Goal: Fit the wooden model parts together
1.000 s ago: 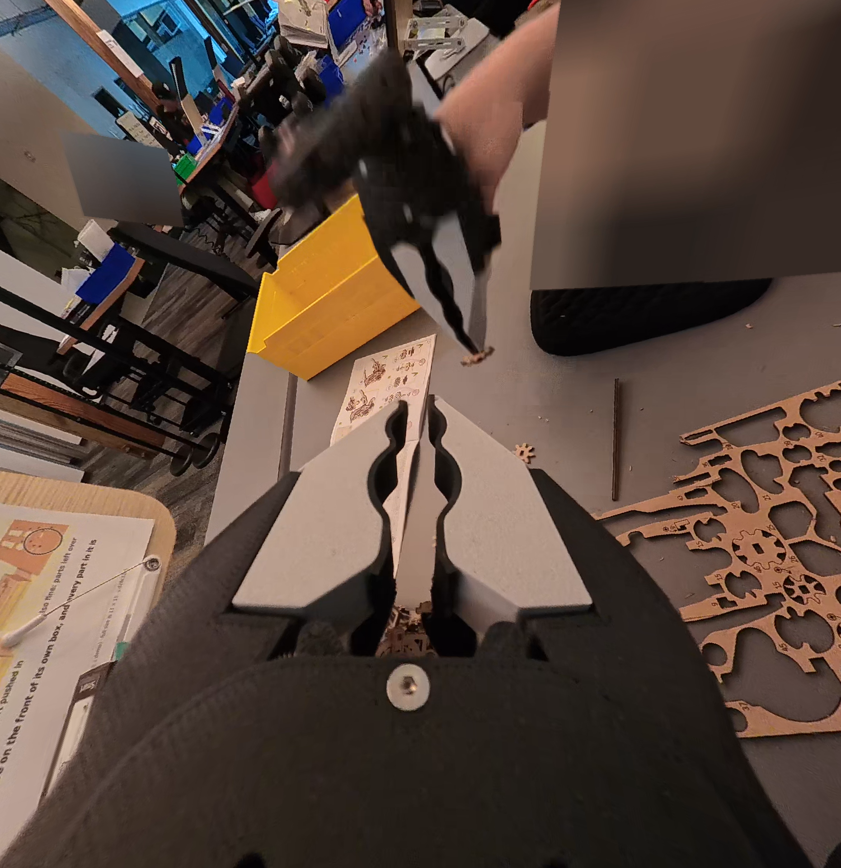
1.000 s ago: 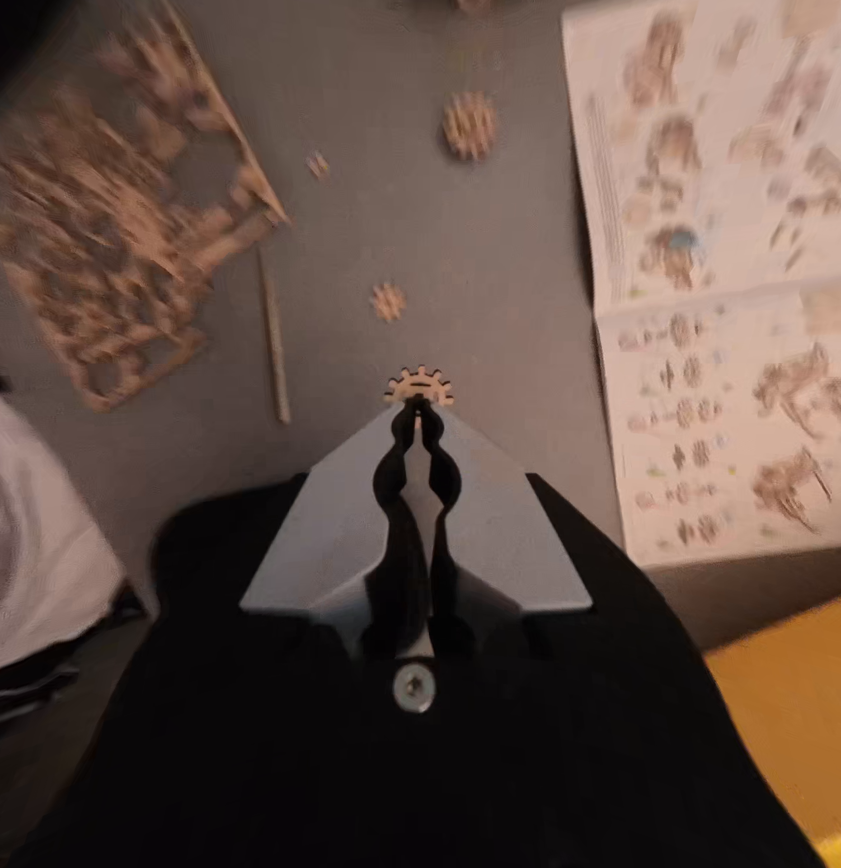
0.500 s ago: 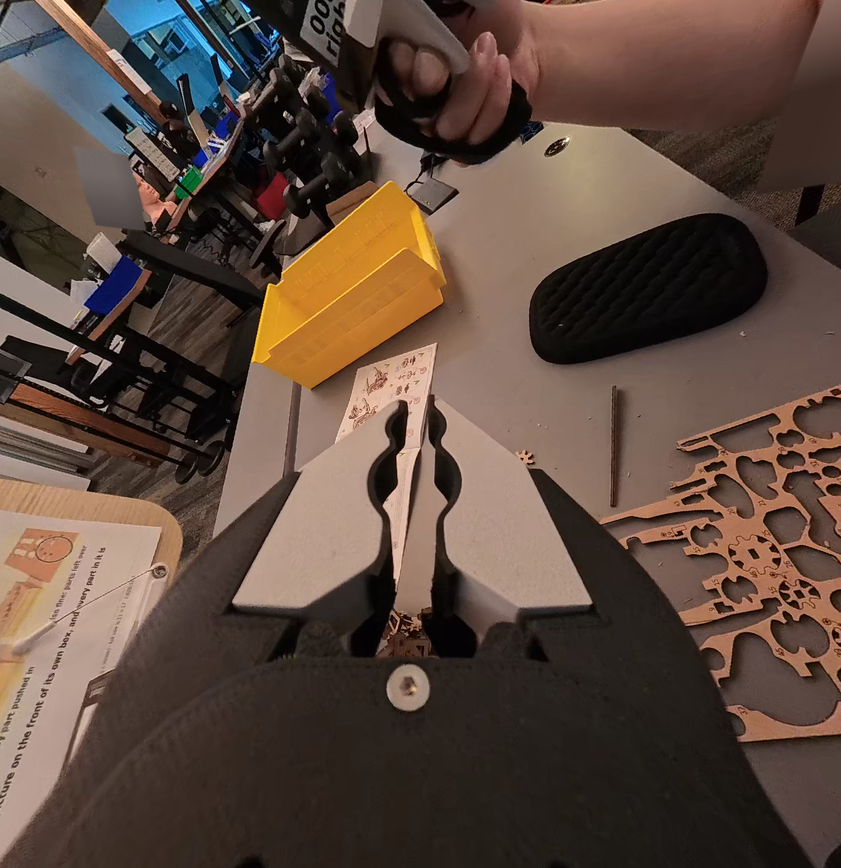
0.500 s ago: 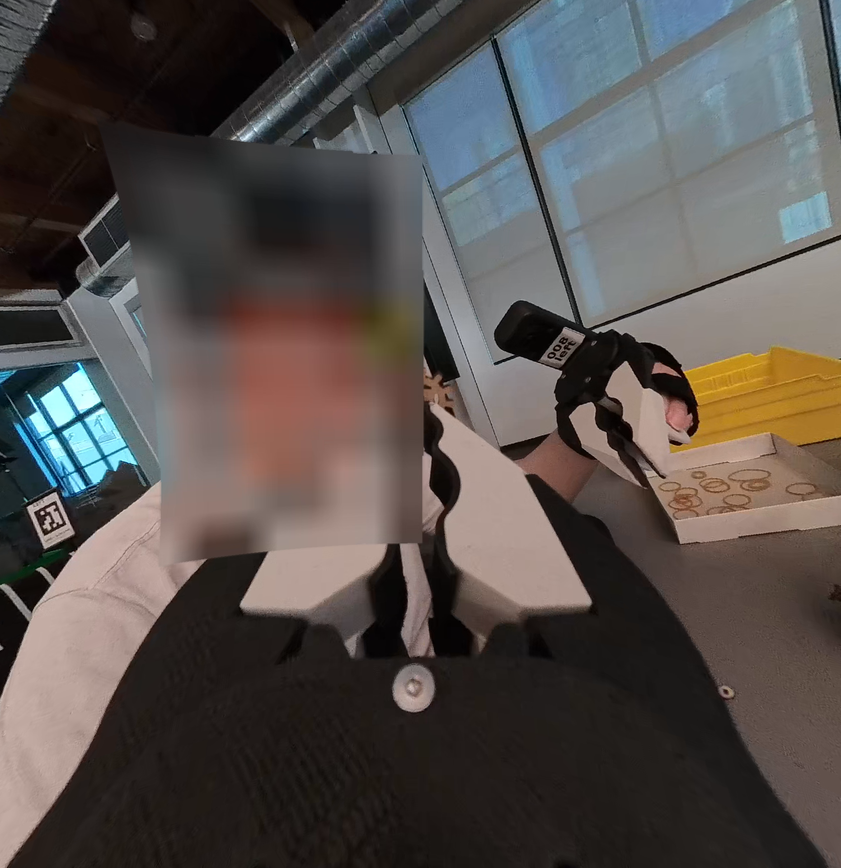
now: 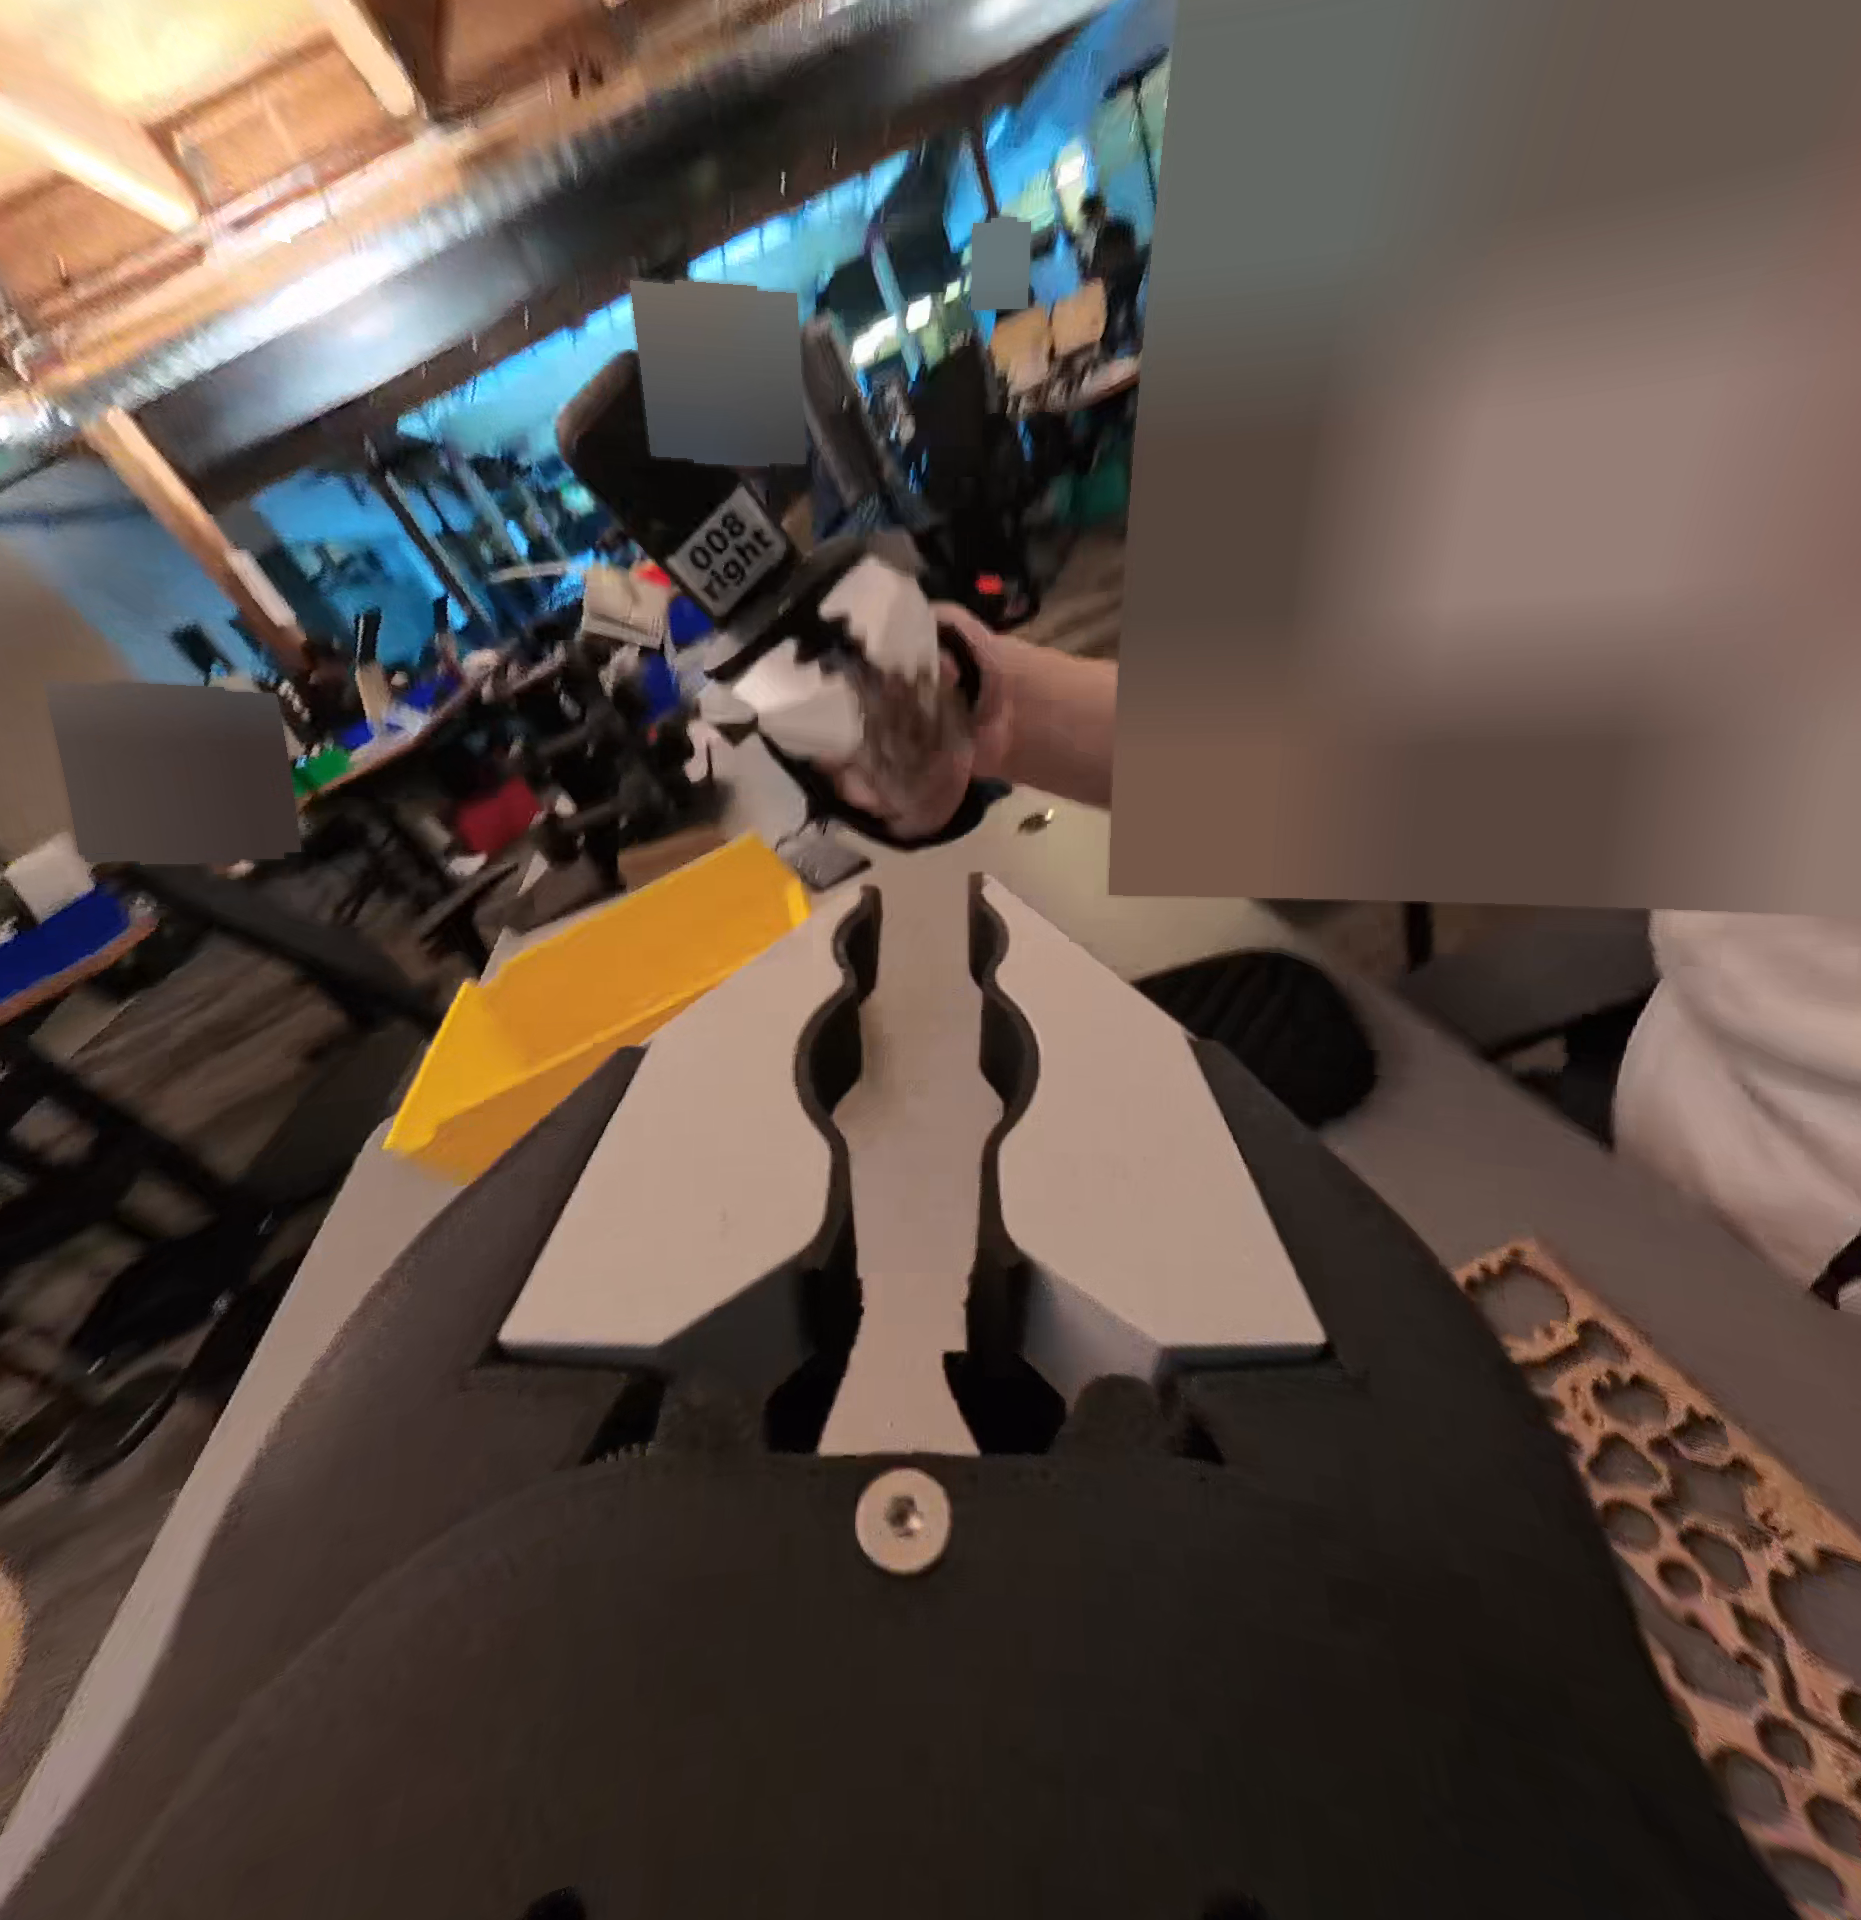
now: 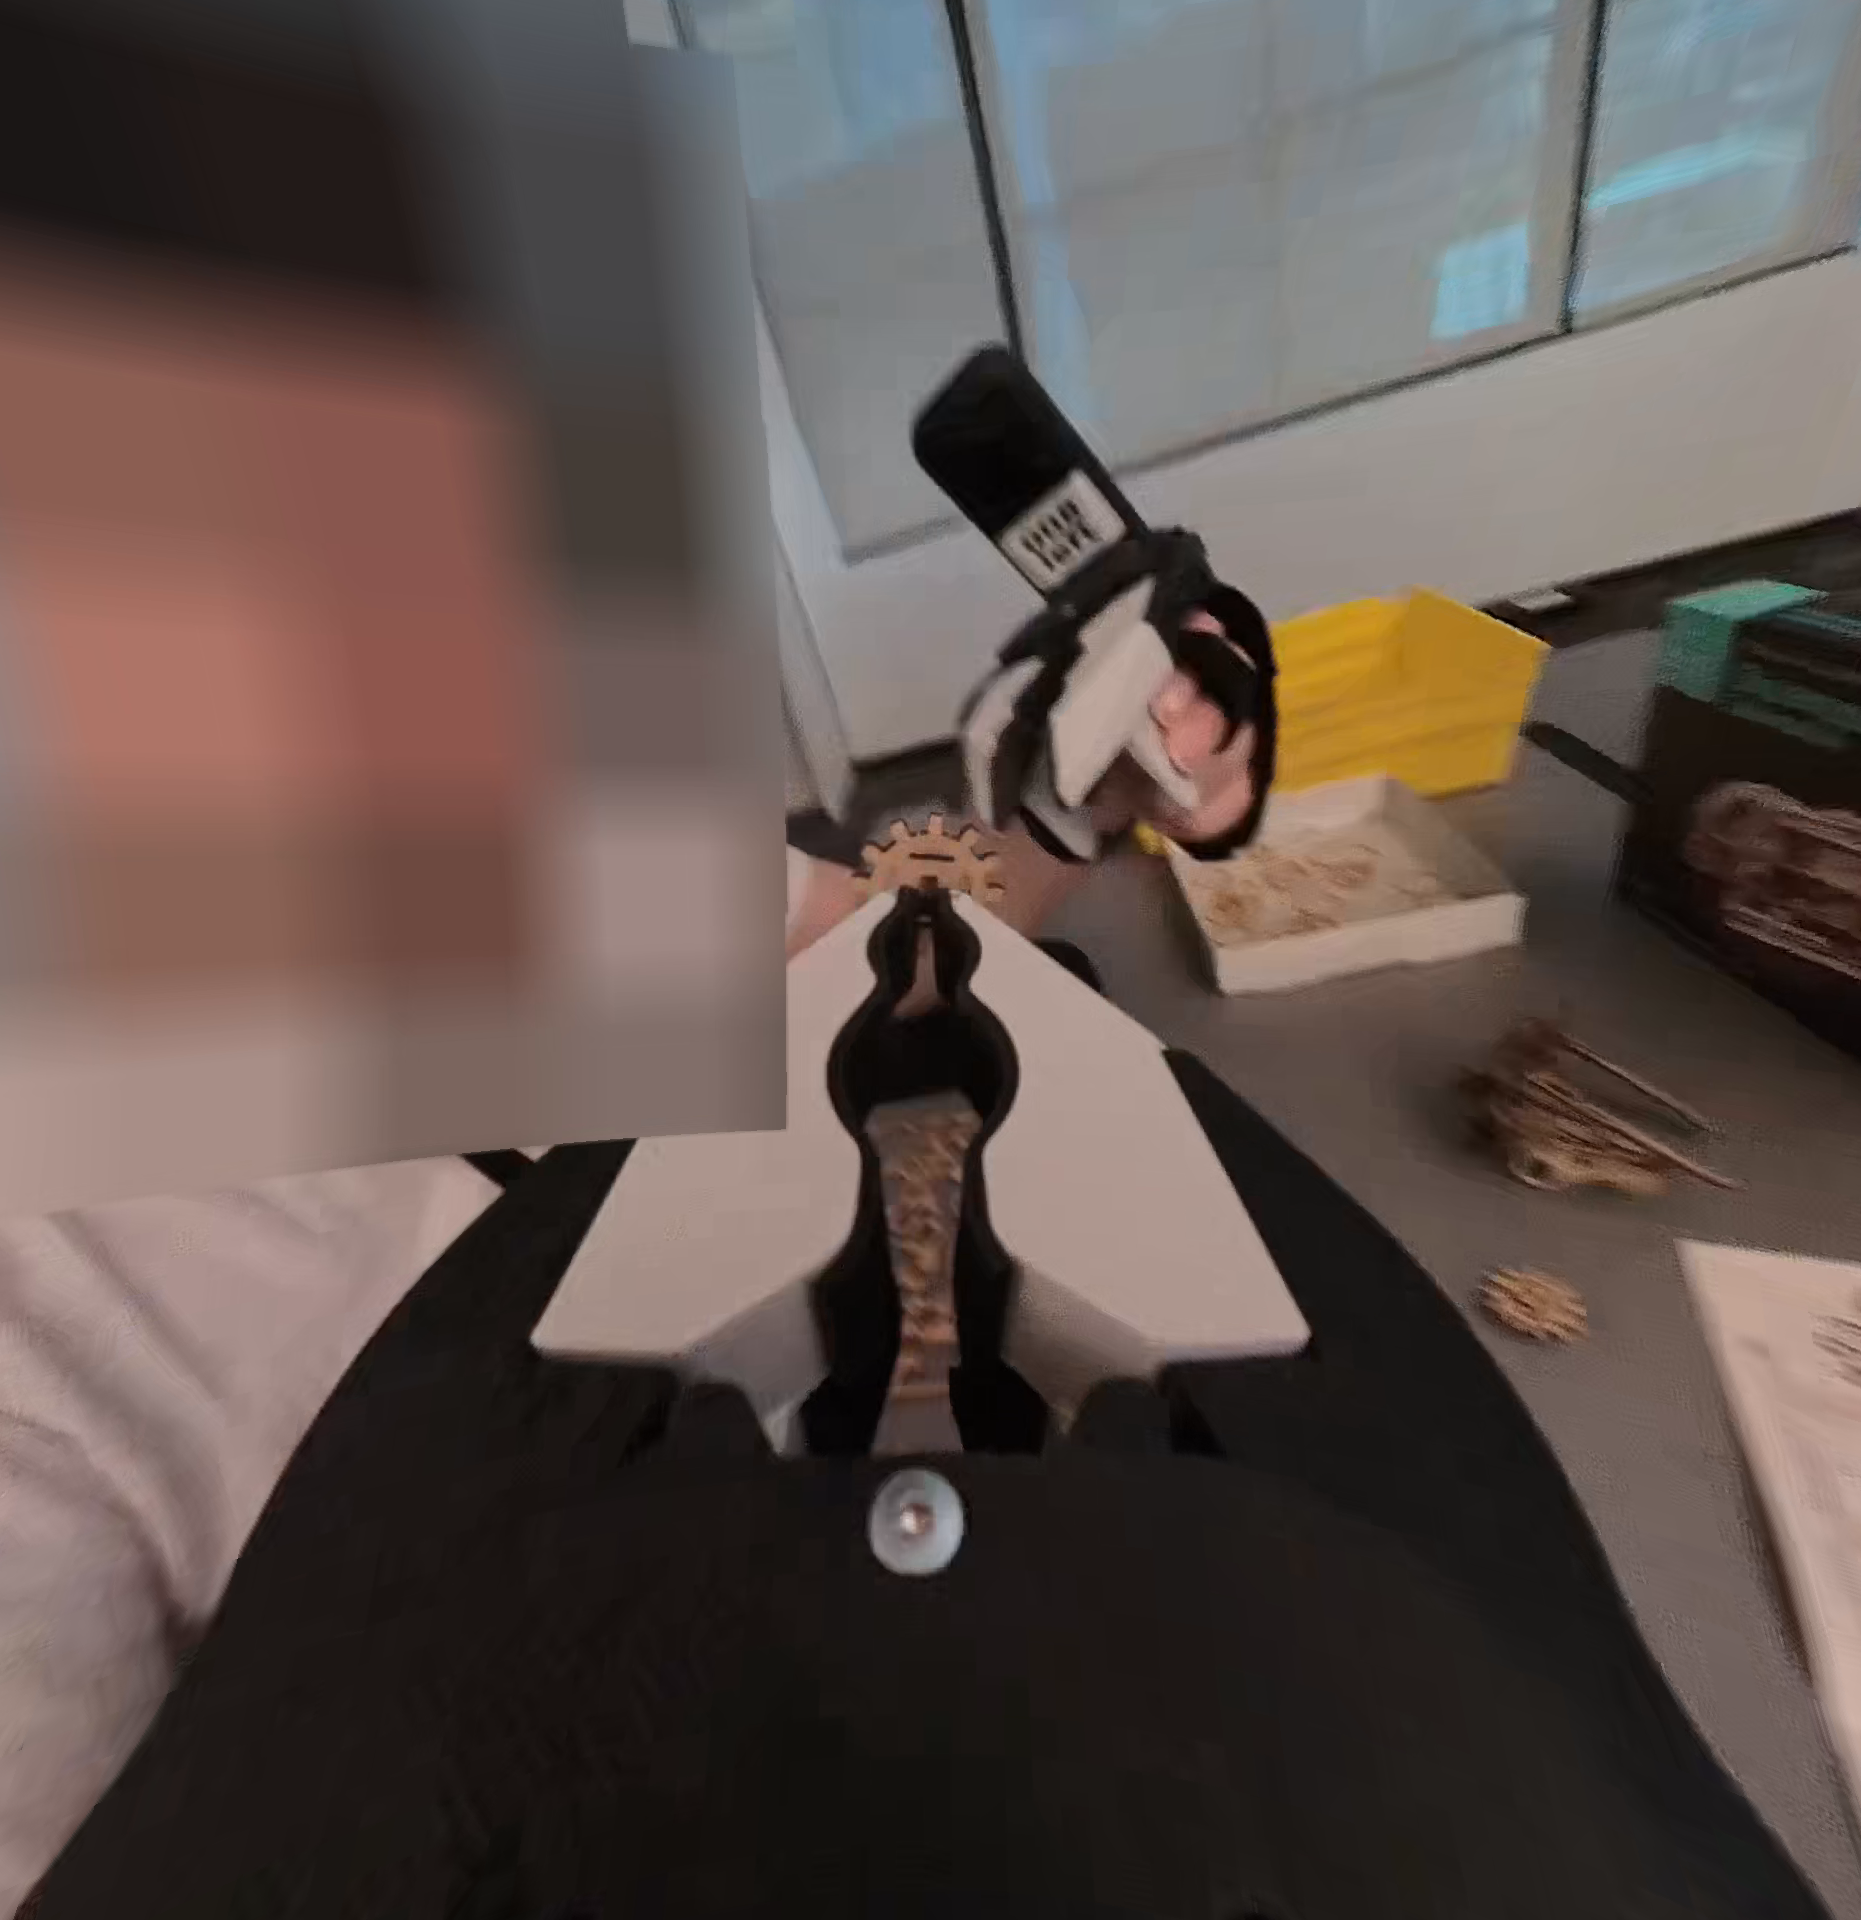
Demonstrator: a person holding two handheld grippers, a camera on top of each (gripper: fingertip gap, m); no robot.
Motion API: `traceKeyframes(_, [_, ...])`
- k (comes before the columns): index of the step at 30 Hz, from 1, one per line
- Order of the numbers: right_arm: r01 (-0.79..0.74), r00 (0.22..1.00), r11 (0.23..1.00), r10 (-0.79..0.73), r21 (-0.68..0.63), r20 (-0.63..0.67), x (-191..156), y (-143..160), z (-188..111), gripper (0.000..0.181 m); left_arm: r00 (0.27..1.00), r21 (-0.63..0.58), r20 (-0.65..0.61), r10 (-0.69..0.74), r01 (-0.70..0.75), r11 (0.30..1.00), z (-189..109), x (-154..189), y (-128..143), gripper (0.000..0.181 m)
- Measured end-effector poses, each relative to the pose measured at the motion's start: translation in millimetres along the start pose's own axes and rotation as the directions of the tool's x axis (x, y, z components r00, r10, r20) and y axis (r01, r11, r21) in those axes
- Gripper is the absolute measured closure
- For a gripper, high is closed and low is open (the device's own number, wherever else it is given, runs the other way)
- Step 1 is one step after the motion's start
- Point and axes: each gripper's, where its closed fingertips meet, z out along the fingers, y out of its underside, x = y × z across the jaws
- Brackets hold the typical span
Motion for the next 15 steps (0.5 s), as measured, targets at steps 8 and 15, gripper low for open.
traceKeyframes(8, [0.282,0.922,0.847,-0.369,-0.45,-0.115,-9,18,23,0.181,0.996,-0.075,-0.04,0.082,-0.085,0.994,26,19,9,0.157])
traceKeyframes(15, [0.266,0.936,0.853,-0.341,-0.449,-0.092,-12,21,26,0.181,0.991,-0.086,-0.024,0.135,-0.136,0.987,40,26,4,0.158])
